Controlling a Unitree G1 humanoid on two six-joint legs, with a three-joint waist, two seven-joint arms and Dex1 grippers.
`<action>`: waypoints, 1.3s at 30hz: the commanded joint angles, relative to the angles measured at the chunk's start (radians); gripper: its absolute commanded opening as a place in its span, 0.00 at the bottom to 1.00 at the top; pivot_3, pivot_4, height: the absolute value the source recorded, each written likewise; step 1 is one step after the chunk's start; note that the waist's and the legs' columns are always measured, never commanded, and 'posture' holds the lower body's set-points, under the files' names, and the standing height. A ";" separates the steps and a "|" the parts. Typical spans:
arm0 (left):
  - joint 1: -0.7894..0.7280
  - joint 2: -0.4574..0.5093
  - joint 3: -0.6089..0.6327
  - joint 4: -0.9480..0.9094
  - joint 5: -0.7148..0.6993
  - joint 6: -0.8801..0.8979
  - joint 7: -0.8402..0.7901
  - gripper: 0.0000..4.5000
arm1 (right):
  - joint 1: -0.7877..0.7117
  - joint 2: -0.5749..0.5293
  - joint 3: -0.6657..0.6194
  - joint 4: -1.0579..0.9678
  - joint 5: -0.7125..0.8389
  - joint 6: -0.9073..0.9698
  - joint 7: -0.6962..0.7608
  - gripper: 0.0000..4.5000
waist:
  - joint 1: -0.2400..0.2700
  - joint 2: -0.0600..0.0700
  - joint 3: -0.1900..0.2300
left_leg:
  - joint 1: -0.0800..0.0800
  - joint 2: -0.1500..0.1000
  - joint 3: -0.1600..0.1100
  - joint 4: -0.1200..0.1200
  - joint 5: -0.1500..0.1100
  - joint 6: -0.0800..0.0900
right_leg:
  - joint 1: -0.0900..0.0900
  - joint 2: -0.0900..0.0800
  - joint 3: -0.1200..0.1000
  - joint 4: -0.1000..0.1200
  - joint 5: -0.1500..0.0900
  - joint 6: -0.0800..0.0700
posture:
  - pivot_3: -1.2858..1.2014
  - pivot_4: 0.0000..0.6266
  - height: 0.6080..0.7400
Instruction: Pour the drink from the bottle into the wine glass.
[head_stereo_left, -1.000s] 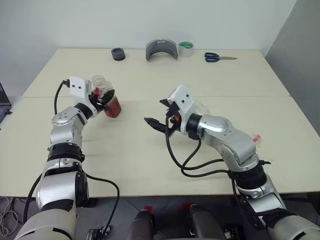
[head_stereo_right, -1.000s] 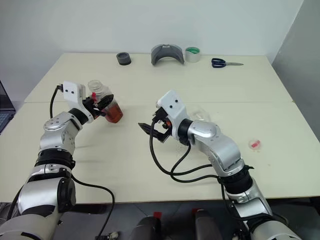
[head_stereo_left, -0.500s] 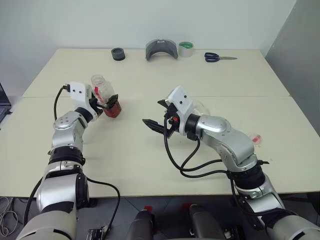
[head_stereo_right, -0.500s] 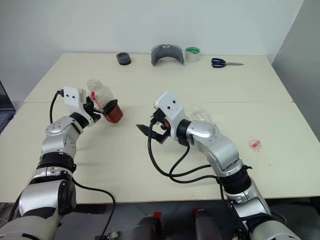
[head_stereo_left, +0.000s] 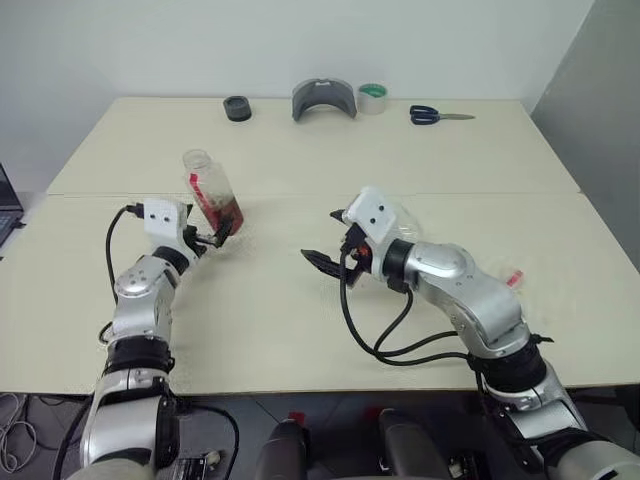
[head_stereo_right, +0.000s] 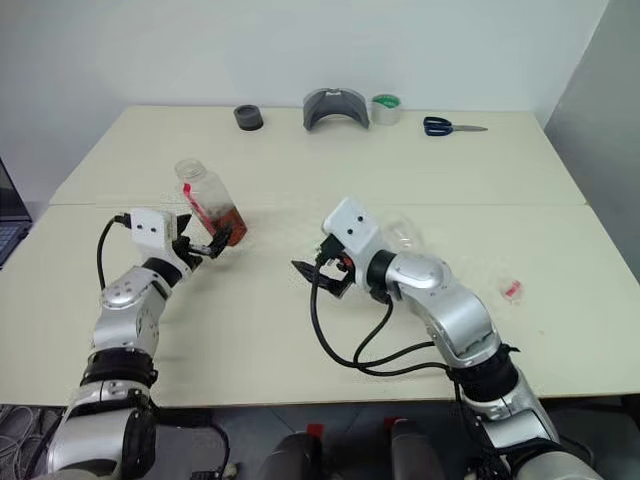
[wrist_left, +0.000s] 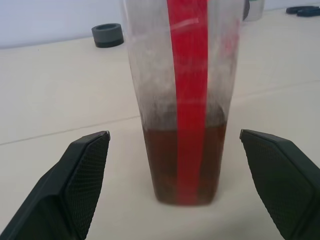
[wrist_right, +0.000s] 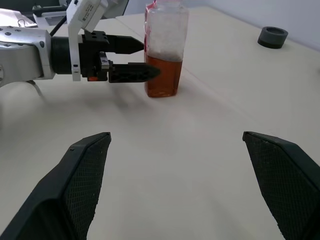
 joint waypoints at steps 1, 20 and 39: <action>0.056 0.004 0.019 -0.152 -0.009 0.021 0.024 1.00 | 0.018 -0.030 -0.031 -0.112 0.009 0.028 0.003 1.00 | 0.000 0.000 0.000 | 0.000 0.000 0.000 0.000 0.000 0.000 | 0.000 0.000 0.000 0.000 0.000 0.000 | 0.52 0.24 1.00; 0.301 0.060 -0.235 -0.700 -0.100 0.250 -0.367 1.00 | -0.074 -0.396 -0.342 -0.007 0.200 0.514 0.113 1.00 | 0.010 0.000 0.000 | 0.001 0.000 0.003 -0.001 0.000 0.000 | 0.002 0.002 0.000 -0.002 0.000 0.000 | 0.52 0.24 1.00; 0.151 0.017 -0.362 -0.583 -0.040 0.102 -0.535 1.00 | -0.546 -0.416 0.124 0.906 0.060 0.362 0.605 1.00 | 0.001 0.001 0.001 | 0.001 0.000 0.003 -0.001 0.000 0.001 | 0.002 0.002 0.000 -0.003 0.000 0.000 | 0.52 0.24 1.00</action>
